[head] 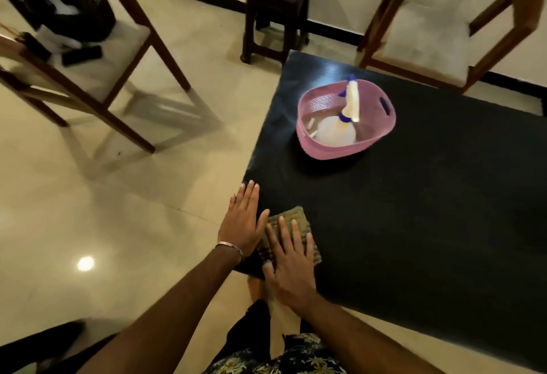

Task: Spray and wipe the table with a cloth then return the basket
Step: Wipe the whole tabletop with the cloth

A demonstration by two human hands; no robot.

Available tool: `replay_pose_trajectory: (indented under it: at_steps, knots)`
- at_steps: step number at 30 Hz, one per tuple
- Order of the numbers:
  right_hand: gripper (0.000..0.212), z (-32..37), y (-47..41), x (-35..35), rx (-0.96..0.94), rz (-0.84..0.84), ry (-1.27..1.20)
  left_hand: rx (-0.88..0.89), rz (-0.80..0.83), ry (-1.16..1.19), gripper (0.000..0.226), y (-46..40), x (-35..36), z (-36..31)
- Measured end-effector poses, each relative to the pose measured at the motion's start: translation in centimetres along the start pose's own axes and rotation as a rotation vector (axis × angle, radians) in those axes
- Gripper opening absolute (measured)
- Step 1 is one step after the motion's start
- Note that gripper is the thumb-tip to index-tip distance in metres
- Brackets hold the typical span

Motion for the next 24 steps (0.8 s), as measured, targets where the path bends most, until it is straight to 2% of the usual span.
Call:
replay_pose_trajectory:
  at_steps: [4, 7, 15, 18, 22, 24]
  knots:
    - [0.076, 4.0, -5.0, -0.9, -0.221, 0.048, 0.1, -0.085, -0.046, 0.038, 0.068, 0.4, -1.5, 3.4]
    - [0.072, 4.4, -8.9, -2.5, -0.307, 0.013, 0.129, -0.118, -0.083, 0.063, 0.075, 0.4, -2.1, 5.1]
    - [0.071, 3.5, -20.5, -8.0, -0.1, 0.067, 0.198, -0.166, -0.092, 0.134, 0.063, -0.8, -2.4, 5.7]
    - [0.07, 3.6, -18.6, -7.3, -0.129, 0.08, 0.204, -0.147, -0.096, 0.156, 0.066, -1.4, -2.7, 5.2]
    - [0.069, 5.2, -9.8, -3.3, -0.288, 0.092, 0.124, -0.12, -0.116, 0.144, 0.07, -2.1, -3.3, 4.5]
    - [0.07, 5.1, -6.1, -1.7, -0.31, 0.132, 0.11, -0.1, -0.105, 0.131, 0.071, -2.4, -3.4, 3.8]
Point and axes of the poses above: each hand's wrist, its own y-axis away from the middle knuckle, its own x-axis out of the palm, z = x × y, the point moved 4 cm from there along -y, towards the middle knuckle, and after that the axes turned 2 degrees about z, right-handed, at the moved point
